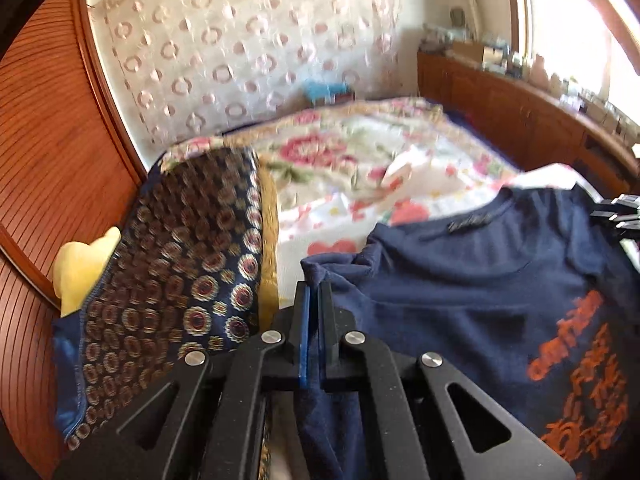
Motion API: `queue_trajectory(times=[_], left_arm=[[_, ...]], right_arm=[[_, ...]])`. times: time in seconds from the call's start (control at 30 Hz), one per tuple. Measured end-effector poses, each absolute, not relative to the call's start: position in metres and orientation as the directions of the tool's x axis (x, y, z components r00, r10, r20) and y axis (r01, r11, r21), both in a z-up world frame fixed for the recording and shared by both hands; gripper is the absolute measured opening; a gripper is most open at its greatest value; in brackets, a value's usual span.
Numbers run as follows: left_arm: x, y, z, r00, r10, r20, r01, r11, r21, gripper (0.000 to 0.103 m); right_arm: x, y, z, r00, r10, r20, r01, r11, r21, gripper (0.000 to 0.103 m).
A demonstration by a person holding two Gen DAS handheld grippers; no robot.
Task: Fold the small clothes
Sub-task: 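Close both grippers on the navy T-shirt's hem edge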
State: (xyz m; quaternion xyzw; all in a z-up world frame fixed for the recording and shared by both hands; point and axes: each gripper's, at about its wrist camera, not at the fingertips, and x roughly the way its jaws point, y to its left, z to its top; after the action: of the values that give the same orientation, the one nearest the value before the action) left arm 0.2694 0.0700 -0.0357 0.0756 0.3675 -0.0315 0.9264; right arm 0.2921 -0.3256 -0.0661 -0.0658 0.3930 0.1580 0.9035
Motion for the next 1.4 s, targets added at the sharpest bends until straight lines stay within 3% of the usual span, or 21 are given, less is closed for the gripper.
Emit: queue_trajectory(times=[0.3, 0.33, 0.37, 0.43, 0.83, 1.4], left_arm=[[0.239, 0.065, -0.016, 0.768, -0.067, -0.637, 0.141, 0.988, 0.066, 0.004], [0.236, 0.065, -0.015, 0.771, -0.074, -0.633, 0.143, 0.988, 0.058, 0.004], [0.233, 0.063, -0.015, 0.772, -0.080, -0.630, 0.145, 0.988, 0.053, 0.004], [0.222, 0.061, -0.013, 0.777, -0.089, -0.623, 0.148, 0.988, 0.043, 0.004], [0.160, 0.058, -0.014, 0.800, -0.092, -0.592, 0.132, 0.991, 0.025, 0.004], [0.062, 0.052, -0.013, 0.832, -0.092, -0.547, 0.119, 0.993, 0.013, 0.004]], right_arm=[[0.320, -0.330, -0.062, 0.602, 0.264, -0.754, -0.330, 0.942, 0.067, 0.050], [0.321, -0.329, -0.062, 0.598, 0.271, -0.755, -0.334, 0.940, 0.072, 0.029], [0.320, -0.326, -0.061, 0.594, 0.273, -0.757, -0.342, 0.937, 0.069, 0.016], [0.316, -0.322, -0.060, 0.605, 0.242, -0.758, -0.332, 0.942, 0.036, 0.005], [0.206, -0.320, -0.017, 0.718, 0.346, -0.604, -0.417, 0.909, 0.025, 0.004], [0.080, -0.359, -0.035, 0.744, 0.405, -0.532, -0.424, 0.901, 0.092, 0.004]])
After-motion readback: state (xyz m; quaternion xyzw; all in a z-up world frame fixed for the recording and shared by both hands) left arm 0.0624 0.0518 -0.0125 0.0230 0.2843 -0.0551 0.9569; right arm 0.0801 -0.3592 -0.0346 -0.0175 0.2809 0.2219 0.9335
